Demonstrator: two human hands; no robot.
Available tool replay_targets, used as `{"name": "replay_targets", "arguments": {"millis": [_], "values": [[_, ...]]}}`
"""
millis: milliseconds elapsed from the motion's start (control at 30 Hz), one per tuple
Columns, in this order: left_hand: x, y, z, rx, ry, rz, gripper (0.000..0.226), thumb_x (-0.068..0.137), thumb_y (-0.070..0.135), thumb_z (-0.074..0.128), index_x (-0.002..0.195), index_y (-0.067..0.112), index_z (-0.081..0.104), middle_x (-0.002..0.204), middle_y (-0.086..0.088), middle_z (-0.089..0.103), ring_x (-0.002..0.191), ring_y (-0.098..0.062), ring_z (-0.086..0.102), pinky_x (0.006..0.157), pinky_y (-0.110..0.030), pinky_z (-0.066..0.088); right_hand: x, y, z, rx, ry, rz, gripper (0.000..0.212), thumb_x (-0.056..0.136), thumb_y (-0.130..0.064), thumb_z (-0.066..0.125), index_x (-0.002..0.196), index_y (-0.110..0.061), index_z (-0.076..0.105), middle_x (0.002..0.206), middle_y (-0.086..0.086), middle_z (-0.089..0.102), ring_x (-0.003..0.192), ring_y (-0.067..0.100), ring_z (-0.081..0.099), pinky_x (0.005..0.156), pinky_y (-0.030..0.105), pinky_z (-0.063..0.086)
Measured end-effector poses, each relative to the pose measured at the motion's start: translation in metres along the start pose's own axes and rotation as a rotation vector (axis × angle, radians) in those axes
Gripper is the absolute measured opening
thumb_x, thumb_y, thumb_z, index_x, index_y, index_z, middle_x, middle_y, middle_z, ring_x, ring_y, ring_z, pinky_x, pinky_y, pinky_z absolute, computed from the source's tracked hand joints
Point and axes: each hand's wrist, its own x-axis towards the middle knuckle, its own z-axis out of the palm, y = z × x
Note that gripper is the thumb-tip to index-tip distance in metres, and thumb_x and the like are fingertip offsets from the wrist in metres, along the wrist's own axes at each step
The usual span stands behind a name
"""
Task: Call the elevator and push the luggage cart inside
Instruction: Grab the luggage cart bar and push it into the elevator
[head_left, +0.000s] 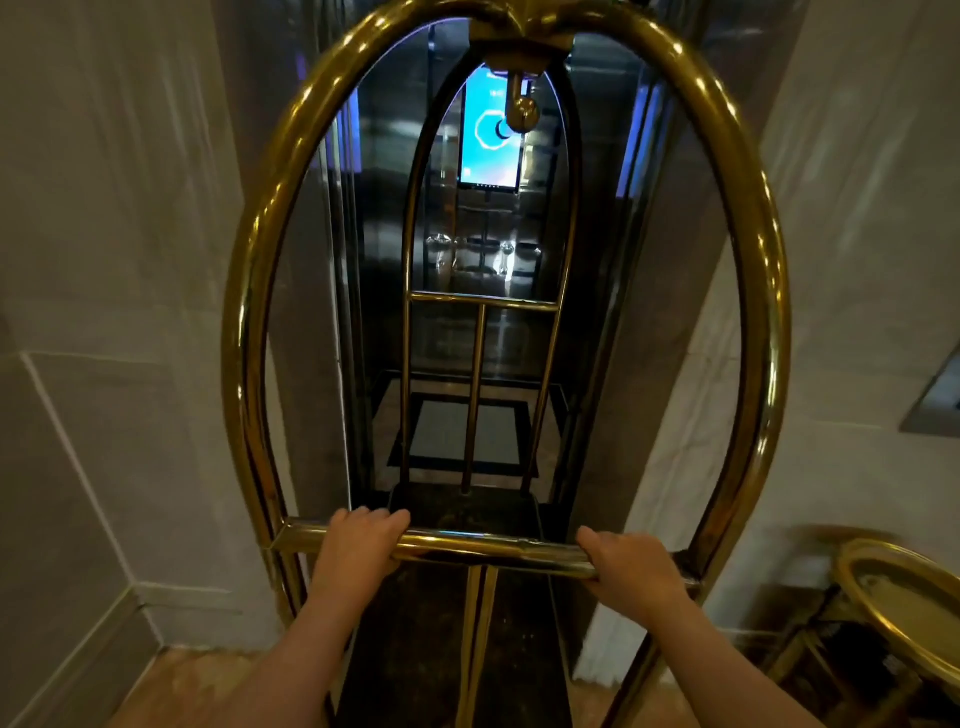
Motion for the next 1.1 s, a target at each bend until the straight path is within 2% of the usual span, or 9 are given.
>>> {"name": "replay_targets", "arguments": {"millis": [167, 267, 400, 567, 767, 867, 967, 1100], "values": [[0.032, -0.009, 0.013, 0.006, 0.032, 0.022, 0.042, 0.05, 0.025, 0.088, 0.08, 0.031, 0.06, 0.064, 0.01, 0.059, 0.059, -0.012, 0.056, 0.06, -0.033, 0.045, 0.033, 0.014, 0.012, -0.045, 0.005, -0.014, 0.026, 0.081, -0.039, 0.058, 0.102, -0.024, 0.05, 0.085, -0.001, 0.065, 0.067, 0.024, 0.063, 0.051, 0.03, 0.033], [0.048, -0.014, 0.019, -0.006, 0.033, 0.031, 0.04, 0.053, 0.024, 0.088, 0.08, 0.031, 0.06, 0.065, 0.011, 0.058, 0.06, -0.01, 0.056, 0.063, -0.034, 0.046, 0.047, 0.018, 0.011, -0.083, 0.014, -0.001, 0.03, 0.071, -0.04, 0.07, 0.088, -0.026, 0.051, 0.069, -0.006, 0.062, 0.051, 0.017, 0.058, 0.044, 0.026, 0.025], [0.07, -0.02, 0.024, -0.023, 0.023, 0.035, 0.031, 0.066, 0.027, 0.081, 0.087, 0.033, 0.058, 0.074, 0.01, 0.061, 0.07, -0.009, 0.058, 0.074, -0.034, 0.046, 0.069, 0.02, 0.008, -0.04, -0.029, 0.015, 0.023, 0.087, -0.041, 0.051, 0.103, -0.026, 0.046, 0.091, -0.003, 0.063, 0.073, 0.02, 0.061, 0.056, 0.03, 0.032], [0.1, -0.035, 0.036, -0.045, 0.034, 0.049, 0.031, 0.075, 0.031, 0.074, 0.101, 0.036, 0.056, 0.088, 0.011, 0.063, 0.084, -0.006, 0.058, 0.087, -0.033, 0.045, 0.098, 0.026, 0.01, -0.027, -0.055, 0.038, 0.022, 0.089, -0.043, 0.047, 0.106, -0.028, 0.044, 0.096, -0.005, 0.062, 0.077, 0.018, 0.06, 0.058, 0.029, 0.034], [0.138, -0.048, 0.044, -0.077, 0.029, 0.061, 0.032, 0.066, 0.029, 0.082, 0.088, 0.034, 0.059, 0.075, 0.01, 0.062, 0.071, -0.008, 0.057, 0.075, -0.033, 0.047, 0.138, 0.04, 0.02, -0.02, -0.065, 0.049, 0.023, 0.088, -0.042, 0.05, 0.107, -0.029, 0.045, 0.096, -0.005, 0.063, 0.076, 0.016, 0.06, 0.059, 0.028, 0.036], [0.16, -0.054, 0.048, -0.062, 0.019, 0.056, 0.032, 0.065, 0.027, 0.082, 0.087, 0.032, 0.059, 0.075, 0.01, 0.063, 0.071, -0.01, 0.058, 0.072, -0.034, 0.046, 0.16, 0.047, 0.023, -0.016, -0.066, 0.041, 0.025, 0.088, -0.042, 0.051, 0.108, -0.028, 0.045, 0.095, -0.005, 0.063, 0.075, 0.015, 0.06, 0.059, 0.029, 0.037], [0.182, -0.06, 0.052, -0.059, 0.024, 0.058, 0.029, 0.069, 0.027, 0.079, 0.088, 0.032, 0.058, 0.077, 0.01, 0.063, 0.074, -0.011, 0.058, 0.076, -0.035, 0.047, 0.183, 0.055, 0.027, -0.03, -0.069, 0.025, 0.026, 0.088, -0.041, 0.05, 0.11, -0.028, 0.045, 0.095, -0.005, 0.063, 0.076, 0.016, 0.061, 0.059, 0.029, 0.039], [0.215, -0.068, 0.061, -0.067, 0.063, 0.072, 0.032, 0.074, 0.029, 0.077, 0.101, 0.031, 0.06, 0.086, 0.009, 0.065, 0.083, -0.01, 0.06, 0.083, -0.035, 0.047, 0.215, 0.07, 0.037, -0.035, -0.048, 0.014, 0.025, 0.087, -0.041, 0.051, 0.108, -0.028, 0.046, 0.09, -0.006, 0.063, 0.072, 0.015, 0.06, 0.06, 0.029, 0.043]]}}
